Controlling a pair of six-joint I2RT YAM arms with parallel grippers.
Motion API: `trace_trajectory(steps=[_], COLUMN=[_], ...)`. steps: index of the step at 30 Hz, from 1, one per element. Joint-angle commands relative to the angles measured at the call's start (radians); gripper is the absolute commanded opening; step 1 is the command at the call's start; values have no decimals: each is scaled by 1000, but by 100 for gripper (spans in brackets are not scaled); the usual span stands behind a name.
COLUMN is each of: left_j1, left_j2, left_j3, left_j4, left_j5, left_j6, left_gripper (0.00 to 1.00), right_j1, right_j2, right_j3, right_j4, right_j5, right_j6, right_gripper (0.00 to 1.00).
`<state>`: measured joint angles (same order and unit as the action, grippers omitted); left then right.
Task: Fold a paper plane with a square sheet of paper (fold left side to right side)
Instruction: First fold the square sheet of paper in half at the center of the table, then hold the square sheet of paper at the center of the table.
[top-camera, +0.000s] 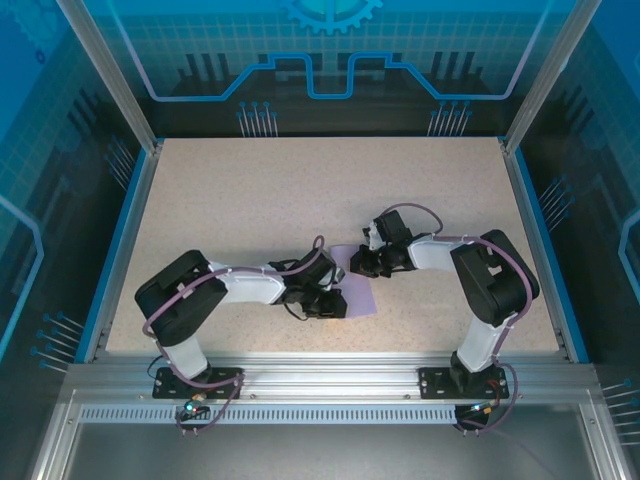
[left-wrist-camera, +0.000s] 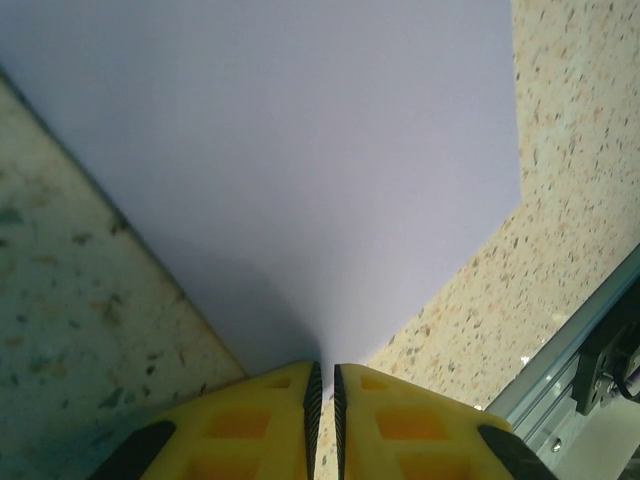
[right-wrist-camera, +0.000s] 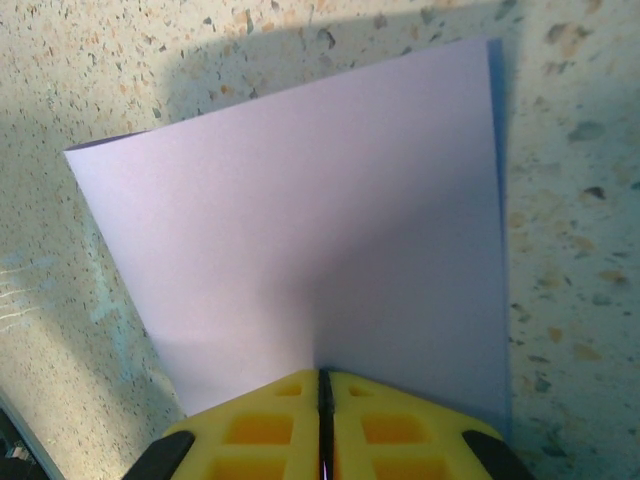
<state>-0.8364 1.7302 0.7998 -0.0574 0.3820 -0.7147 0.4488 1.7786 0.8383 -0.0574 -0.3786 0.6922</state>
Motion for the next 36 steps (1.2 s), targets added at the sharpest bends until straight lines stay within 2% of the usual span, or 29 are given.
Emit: trace_trajectory(steps=[1,6,12,15,23,36], left_j1=[-20,-4,85,119,121,121], left_j2=[-20,-86,-184,-147,68,185], left_j3=[-49,-39,29,91,249,228], left_j4=[-110,-142,-212,-225,-188,-136], left_j5=[23,22,31,37,49,35], left_j6=[-25,0,60,92,132,65], left_gripper=[17,17,18,18,18,18], right_j1=[-15,-15,-15,-13,-8,-4], right_j2=[59,55,30,22,27,4], right_j3=[-27,-31,-55,-66,-58,-51], right_j4=[-107,-104,-89,-79,-77,-42], right_j5=[86,87,98,99,90,69], right_j6=[4,10,32,42,42,31], right_gripper=[10,10,10,10,10,11])
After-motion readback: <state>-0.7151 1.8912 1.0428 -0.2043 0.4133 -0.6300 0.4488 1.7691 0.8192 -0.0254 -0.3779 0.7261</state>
